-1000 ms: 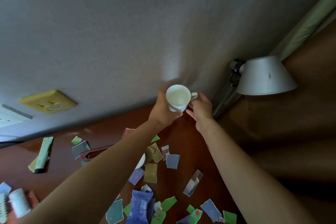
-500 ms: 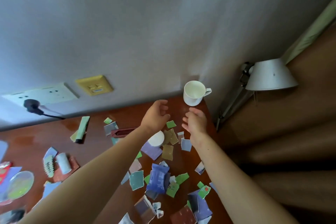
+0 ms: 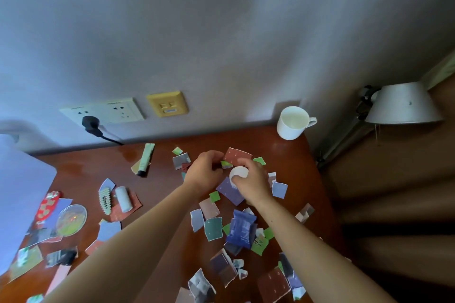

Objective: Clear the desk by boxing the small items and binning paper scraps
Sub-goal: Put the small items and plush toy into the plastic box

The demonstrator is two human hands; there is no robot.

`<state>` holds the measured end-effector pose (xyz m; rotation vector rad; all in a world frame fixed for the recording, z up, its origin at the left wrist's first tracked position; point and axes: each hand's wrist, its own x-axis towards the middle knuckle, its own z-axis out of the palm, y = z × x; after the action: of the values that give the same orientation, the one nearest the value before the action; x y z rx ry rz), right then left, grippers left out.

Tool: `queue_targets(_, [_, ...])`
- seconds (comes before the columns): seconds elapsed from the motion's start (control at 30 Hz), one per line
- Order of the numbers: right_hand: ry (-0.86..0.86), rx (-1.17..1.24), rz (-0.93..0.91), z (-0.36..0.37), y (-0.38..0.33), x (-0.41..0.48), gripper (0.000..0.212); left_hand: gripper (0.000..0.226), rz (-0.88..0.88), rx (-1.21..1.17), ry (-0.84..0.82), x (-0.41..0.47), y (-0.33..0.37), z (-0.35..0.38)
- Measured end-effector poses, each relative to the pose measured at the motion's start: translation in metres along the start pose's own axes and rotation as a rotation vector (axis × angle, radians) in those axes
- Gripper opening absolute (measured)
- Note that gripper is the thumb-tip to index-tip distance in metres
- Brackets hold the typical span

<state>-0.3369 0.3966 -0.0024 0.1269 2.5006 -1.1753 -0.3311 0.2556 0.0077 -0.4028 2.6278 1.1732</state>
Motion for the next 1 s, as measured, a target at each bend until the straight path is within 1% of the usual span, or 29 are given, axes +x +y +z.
queue_targets(0.13, [-0.07,-0.221,-0.066,0.006,0.004,0.004,0.049,0.05,0.033,0.205,0.001,0.004,-0.015,-0.002])
queue_targets(0.23, [-0.089,-0.296,-0.068,0.009,0.009,0.007,0.055,0.051,0.011,0.417,0.036,0.008,-0.027,0.0])
queue_targets(0.33, [-0.085,-0.343,-0.084,0.011,0.014,0.007,0.058,0.05,-0.024,0.559,0.04,0.011,-0.034,0.004])
queue_targets(0.43, [-0.067,-0.355,-0.106,0.013,0.017,0.008,0.06,0.047,-0.024,0.619,0.041,0.011,-0.039,0.009])
queue_targets(0.6, [-0.071,-0.332,-0.07,0.015,0.019,0.009,0.061,0.043,-0.011,0.643,0.061,0.009,-0.044,0.015])
queue_targets(0.7, [-0.052,-0.25,-0.052,0.013,0.017,0.006,0.059,0.04,0.011,0.613,0.097,0.004,-0.043,0.011])
queue_targets(0.8, [-0.021,-0.12,-0.053,0.012,0.009,-0.002,0.058,0.037,-0.001,0.507,0.151,-0.007,-0.036,0.006])
queue_targets(0.9, [-0.015,0.045,-0.011,0.011,-0.005,-0.017,0.056,0.037,-0.05,0.286,0.169,-0.02,-0.025,-0.001])
queue_targets(1.0, [-0.064,0.247,0.046,0.006,-0.023,-0.036,0.045,0.033,-0.122,-0.017,0.185,-0.036,-0.013,-0.007])
